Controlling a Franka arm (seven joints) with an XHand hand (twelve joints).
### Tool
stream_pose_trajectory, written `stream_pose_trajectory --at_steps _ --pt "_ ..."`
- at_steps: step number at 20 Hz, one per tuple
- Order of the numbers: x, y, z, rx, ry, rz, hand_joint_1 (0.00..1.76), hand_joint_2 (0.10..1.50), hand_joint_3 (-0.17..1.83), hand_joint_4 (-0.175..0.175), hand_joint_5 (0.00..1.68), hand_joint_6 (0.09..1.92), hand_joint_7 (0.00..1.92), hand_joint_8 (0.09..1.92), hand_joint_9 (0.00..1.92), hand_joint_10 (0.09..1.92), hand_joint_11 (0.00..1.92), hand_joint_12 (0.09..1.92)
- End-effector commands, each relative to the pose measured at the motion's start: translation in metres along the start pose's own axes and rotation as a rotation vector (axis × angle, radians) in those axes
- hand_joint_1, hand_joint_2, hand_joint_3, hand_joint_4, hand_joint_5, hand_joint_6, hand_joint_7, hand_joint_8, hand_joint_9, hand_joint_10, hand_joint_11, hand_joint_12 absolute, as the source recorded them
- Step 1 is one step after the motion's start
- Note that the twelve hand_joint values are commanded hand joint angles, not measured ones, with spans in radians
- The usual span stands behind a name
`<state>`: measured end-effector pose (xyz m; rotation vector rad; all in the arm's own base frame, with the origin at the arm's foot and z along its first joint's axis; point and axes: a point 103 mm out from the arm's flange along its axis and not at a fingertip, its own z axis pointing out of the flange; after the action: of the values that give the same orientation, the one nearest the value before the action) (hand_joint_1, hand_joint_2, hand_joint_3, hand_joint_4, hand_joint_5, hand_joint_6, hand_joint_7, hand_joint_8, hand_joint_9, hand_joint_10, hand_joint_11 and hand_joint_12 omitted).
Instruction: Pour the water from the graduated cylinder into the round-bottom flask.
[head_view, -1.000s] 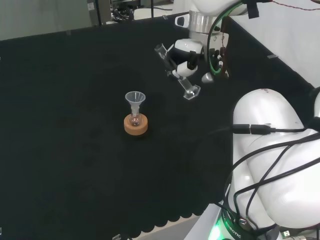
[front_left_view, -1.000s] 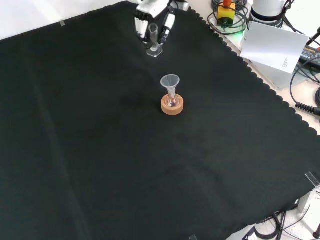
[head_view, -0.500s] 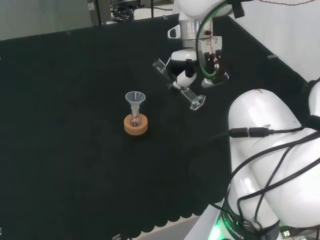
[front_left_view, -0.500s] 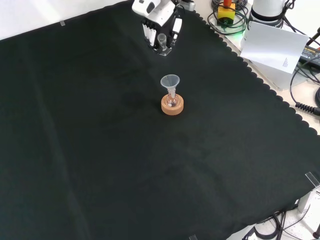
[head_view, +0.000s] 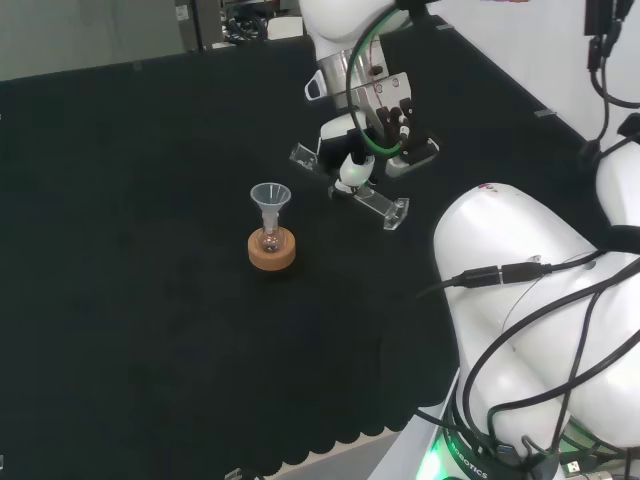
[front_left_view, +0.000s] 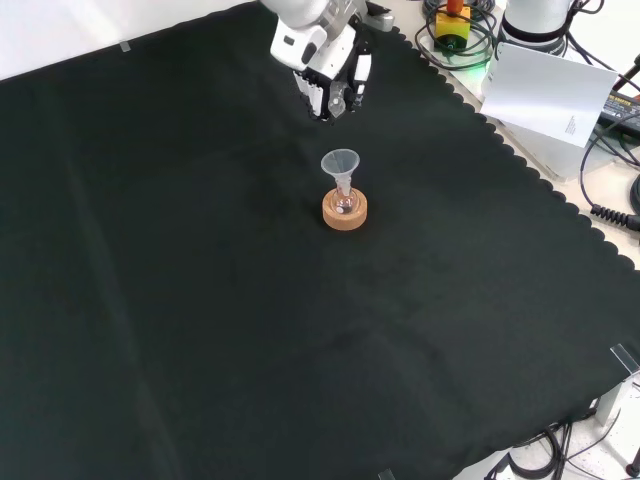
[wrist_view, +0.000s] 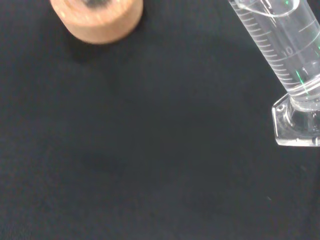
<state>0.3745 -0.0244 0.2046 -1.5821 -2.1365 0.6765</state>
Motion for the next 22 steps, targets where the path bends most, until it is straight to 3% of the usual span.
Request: stream_pose_trajectory --at_steps 1,22 --pt "-0.009 -0.007 -0.003 0.099 -0.069 0.074 1.14 1.16 -0.01 -0.175 0.91 1.11 1.16 0.42 1.32 0.14 1.16 0.85" --pt "0.013 0.007 -0.008 0.252 -0.169 0.074 1.14 1.16 -0.01 -0.175 0.92 1.1 1.17 0.41 1.33 0.13 1.16 0.84"
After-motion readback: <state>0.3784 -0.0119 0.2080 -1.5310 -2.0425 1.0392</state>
